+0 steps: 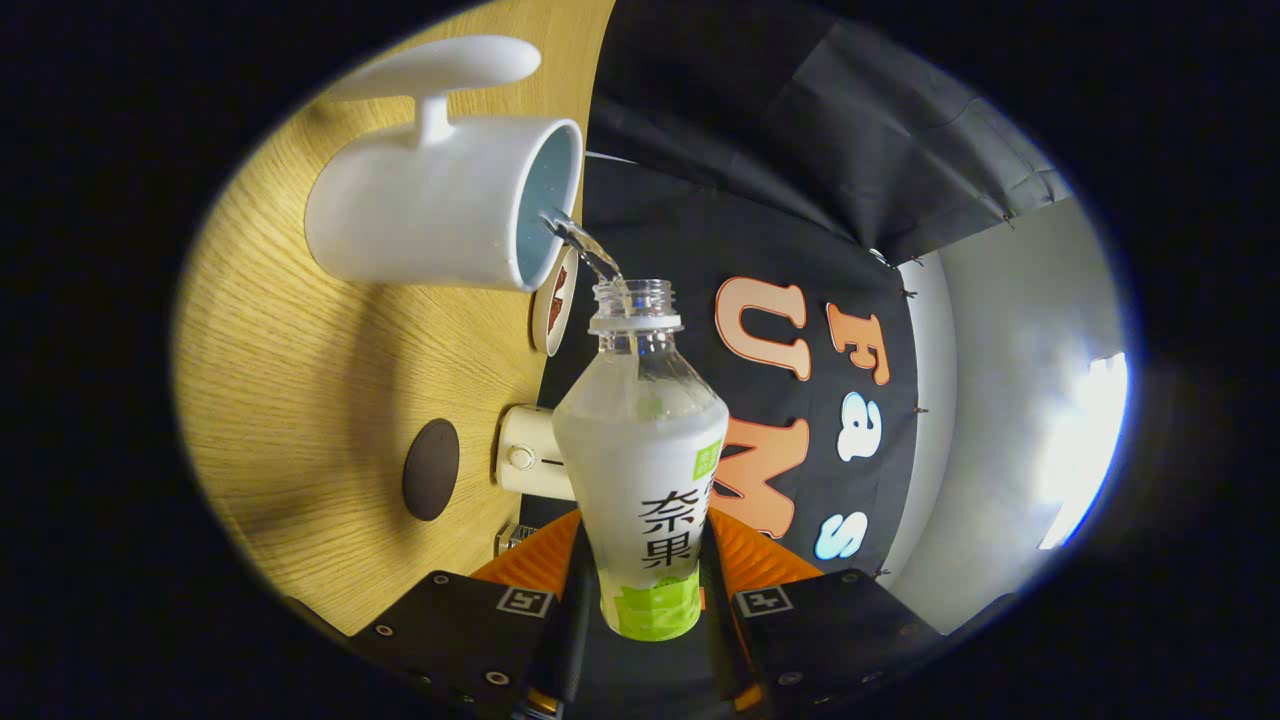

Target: Take the bottle from table, then pour the juice into the cup, finally place the bottle on the coaster

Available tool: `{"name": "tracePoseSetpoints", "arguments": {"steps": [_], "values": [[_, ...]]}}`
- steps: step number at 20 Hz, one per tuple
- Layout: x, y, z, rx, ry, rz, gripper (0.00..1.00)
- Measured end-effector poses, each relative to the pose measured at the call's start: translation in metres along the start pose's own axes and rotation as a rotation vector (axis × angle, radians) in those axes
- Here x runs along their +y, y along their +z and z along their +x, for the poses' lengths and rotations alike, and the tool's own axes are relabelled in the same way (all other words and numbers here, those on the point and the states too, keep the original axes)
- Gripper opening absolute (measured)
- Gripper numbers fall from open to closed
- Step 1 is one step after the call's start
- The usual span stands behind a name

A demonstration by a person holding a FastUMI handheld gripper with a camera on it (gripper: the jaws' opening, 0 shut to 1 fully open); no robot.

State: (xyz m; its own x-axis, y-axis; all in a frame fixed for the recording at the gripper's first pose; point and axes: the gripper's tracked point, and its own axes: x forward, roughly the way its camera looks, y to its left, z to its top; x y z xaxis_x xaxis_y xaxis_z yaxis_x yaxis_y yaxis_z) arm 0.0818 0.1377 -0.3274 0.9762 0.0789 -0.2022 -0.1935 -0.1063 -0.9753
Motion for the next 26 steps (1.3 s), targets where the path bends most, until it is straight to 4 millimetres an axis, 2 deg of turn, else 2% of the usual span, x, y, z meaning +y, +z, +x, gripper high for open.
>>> {"name": "tracePoseSetpoints", "arguments": {"steps": [4, 26], "values": [[-0.004, -0.006, 0.002, -0.003, -0.005, -0.025, 0.51], [-0.013, 0.006, 0.006, -0.084, -0.078, -0.203, 0.51]]}}
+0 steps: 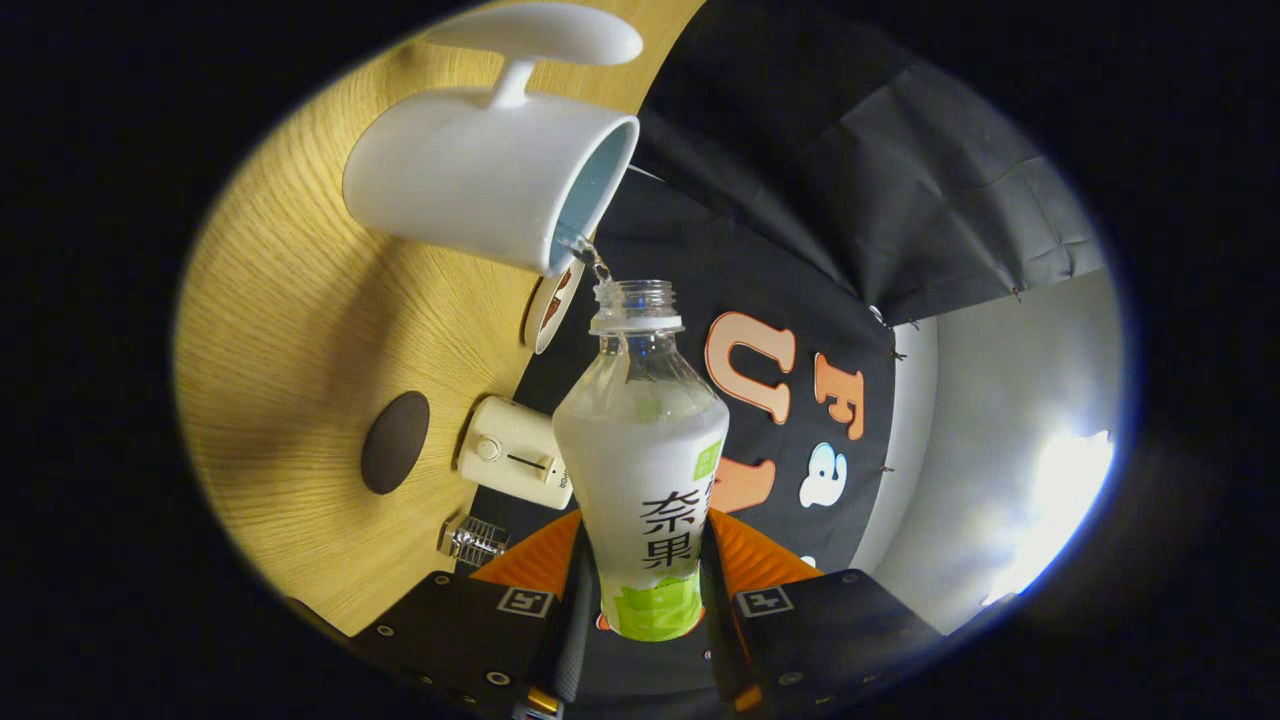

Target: Take the bottle from table, then pour the juice into the cup, finally place the bottle on the coaster

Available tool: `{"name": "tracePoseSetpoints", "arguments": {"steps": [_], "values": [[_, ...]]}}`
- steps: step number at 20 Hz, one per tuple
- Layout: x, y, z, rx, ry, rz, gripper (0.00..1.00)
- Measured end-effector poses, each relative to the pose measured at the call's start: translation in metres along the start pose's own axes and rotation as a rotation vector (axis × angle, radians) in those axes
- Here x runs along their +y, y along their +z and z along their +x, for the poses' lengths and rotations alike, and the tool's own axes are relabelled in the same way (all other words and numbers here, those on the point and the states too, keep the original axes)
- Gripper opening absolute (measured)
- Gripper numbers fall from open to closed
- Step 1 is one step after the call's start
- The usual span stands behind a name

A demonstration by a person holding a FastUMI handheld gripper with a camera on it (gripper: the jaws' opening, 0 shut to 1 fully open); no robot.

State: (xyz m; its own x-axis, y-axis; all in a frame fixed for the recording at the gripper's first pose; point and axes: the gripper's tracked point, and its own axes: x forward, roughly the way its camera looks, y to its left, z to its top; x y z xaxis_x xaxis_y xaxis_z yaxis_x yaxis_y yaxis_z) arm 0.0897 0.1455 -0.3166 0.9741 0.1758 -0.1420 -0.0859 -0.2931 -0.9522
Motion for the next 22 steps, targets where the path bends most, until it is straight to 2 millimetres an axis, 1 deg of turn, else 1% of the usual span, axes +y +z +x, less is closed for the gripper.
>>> {"name": "tracePoseSetpoints", "arguments": {"steps": [11, 17, 22], "values": [[-0.005, 0.005, 0.001, -0.055, -0.045, -0.098, 0.51], [-0.005, 0.012, -0.003, -0.085, -0.062, -0.146, 0.51], [-0.008, 0.011, 0.003, -0.101, -0.079, -0.178, 0.51]]}}
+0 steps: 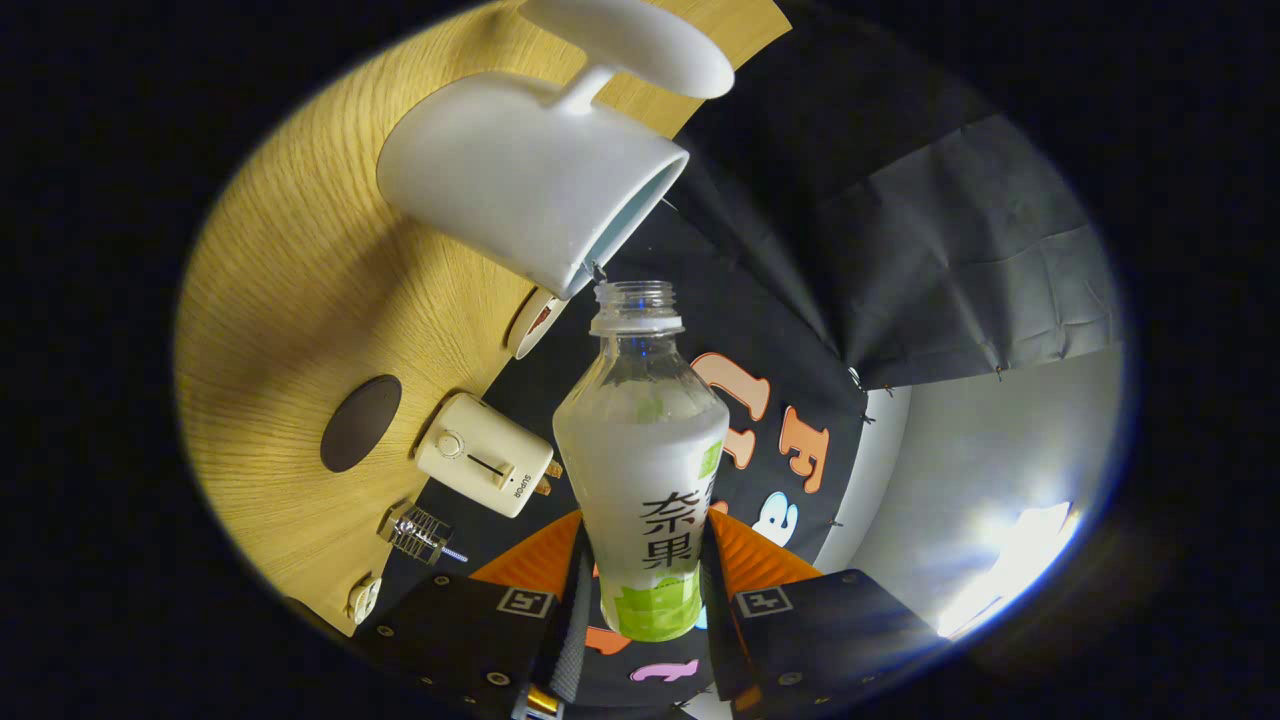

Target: Take the bottle from table, then pour the juice into the cup, finally place the bottle on the coaster

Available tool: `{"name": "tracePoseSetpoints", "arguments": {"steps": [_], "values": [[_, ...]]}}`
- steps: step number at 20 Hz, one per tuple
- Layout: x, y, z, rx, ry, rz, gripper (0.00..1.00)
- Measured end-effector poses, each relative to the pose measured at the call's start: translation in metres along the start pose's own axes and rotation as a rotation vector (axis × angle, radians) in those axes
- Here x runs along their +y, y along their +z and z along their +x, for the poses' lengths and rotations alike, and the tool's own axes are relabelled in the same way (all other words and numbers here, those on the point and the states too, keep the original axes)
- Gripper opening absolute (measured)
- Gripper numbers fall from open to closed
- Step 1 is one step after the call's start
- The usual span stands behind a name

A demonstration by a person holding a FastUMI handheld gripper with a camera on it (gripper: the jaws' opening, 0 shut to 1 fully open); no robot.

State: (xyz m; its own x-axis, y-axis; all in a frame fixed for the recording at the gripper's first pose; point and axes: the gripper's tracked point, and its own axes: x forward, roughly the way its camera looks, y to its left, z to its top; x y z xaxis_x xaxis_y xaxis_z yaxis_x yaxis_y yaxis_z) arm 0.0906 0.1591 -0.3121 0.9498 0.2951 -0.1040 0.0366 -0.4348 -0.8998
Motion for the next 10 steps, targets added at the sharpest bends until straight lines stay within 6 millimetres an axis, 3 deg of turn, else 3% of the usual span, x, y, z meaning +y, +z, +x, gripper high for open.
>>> {"name": "tracePoseSetpoints", "arguments": {"steps": [10], "values": [[-0.0102, 0.0015, 0.0036, -0.022, -0.034, -0.032, 0.51]]}}
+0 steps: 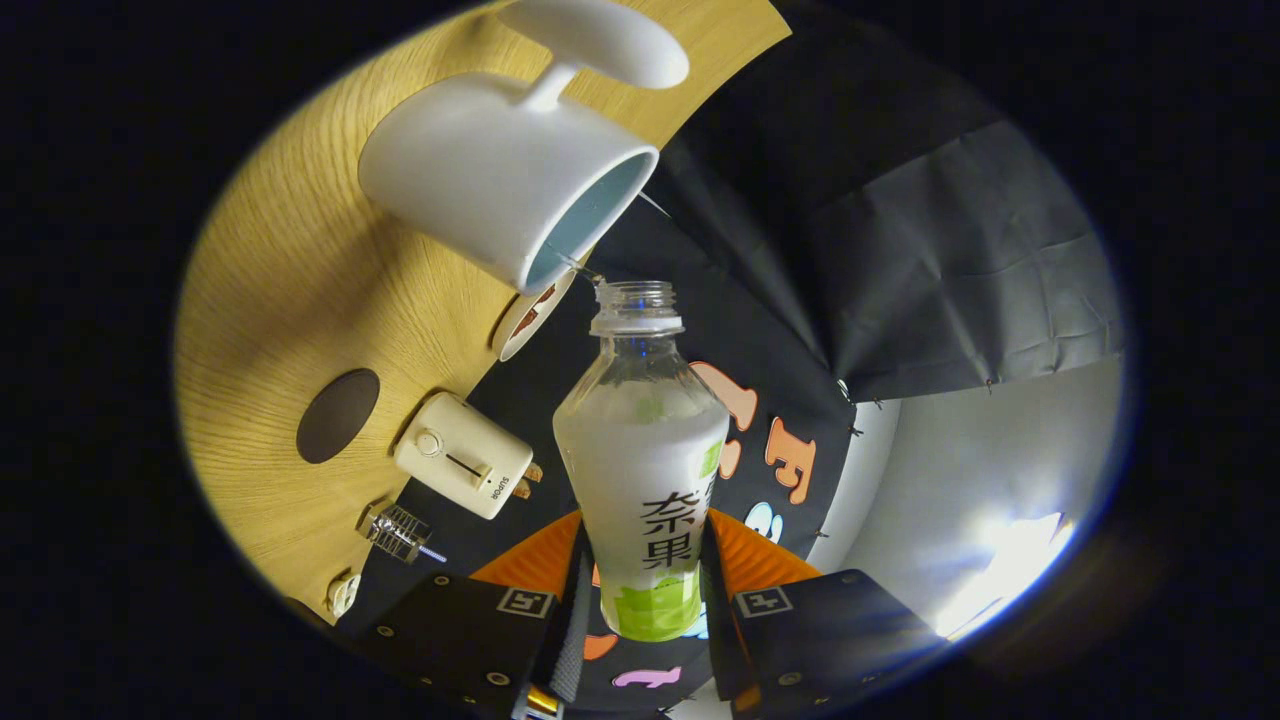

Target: Take the bottle from table, then pour the juice into the cup, finally place the bottle on the coaster

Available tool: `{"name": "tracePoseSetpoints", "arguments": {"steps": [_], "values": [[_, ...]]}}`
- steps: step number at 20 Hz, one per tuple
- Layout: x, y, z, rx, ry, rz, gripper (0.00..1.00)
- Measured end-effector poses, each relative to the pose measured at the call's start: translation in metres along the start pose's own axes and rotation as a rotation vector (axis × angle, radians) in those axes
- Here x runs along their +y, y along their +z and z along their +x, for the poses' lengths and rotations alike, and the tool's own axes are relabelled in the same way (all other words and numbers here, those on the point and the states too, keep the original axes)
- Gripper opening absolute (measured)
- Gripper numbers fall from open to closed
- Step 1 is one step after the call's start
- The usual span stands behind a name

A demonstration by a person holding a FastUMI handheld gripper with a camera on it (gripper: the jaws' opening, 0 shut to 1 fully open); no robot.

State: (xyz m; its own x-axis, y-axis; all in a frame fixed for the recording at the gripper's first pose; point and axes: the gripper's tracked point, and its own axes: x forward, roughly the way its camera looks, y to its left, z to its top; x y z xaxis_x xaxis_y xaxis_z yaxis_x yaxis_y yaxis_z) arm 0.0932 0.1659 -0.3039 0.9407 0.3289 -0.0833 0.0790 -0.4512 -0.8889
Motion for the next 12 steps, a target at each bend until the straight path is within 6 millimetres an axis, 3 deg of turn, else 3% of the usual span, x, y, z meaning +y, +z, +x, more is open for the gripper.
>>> {"name": "tracePoseSetpoints", "arguments": {"steps": [12], "values": [[-0.0036, -0.0007, 0.0007, -0.016, -0.038, -0.024, 0.51]]}}
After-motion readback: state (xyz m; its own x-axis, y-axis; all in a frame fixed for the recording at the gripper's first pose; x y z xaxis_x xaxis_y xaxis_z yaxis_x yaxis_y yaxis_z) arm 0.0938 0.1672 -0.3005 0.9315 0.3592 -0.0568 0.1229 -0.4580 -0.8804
